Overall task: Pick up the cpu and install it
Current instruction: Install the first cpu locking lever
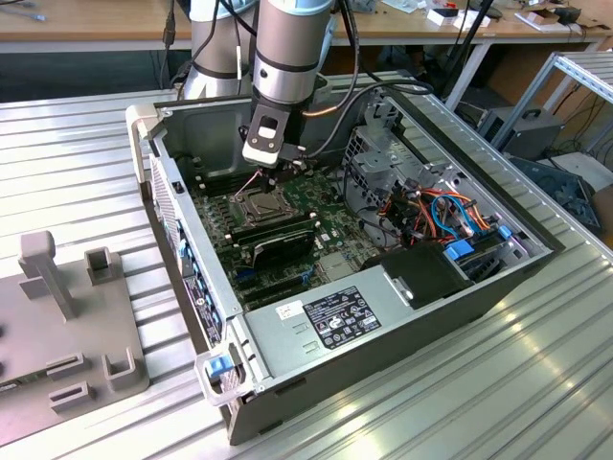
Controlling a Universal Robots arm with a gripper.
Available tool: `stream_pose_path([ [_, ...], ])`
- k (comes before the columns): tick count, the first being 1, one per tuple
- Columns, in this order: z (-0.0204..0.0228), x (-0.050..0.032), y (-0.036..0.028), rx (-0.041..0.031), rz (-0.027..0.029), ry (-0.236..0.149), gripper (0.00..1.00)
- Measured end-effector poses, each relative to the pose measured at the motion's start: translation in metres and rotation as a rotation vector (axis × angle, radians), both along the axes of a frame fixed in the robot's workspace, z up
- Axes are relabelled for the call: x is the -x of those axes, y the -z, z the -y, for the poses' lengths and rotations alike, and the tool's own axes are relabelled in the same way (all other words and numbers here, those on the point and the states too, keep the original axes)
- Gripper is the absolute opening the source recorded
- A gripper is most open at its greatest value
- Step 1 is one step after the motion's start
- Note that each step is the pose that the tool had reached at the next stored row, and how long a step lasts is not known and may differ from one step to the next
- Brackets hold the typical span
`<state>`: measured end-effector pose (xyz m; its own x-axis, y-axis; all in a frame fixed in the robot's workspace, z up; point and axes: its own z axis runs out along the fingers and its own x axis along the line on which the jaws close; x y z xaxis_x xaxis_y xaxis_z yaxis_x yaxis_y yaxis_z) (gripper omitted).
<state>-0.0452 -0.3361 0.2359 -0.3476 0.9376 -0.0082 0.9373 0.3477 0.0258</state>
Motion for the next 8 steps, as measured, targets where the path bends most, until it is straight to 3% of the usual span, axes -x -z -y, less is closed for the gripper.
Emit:
stream_pose_path([
  [2,0.0000,0.0000,0.0000,-0.0001,0.0000,-0.009,0.11],
  [5,0.0000,0.0000,0.0000,0.0000,0.0001,-0.058,0.11],
  [8,0.0000,0.0000,0.0000,0.0000,0.0000,-0.062,0.11],
])
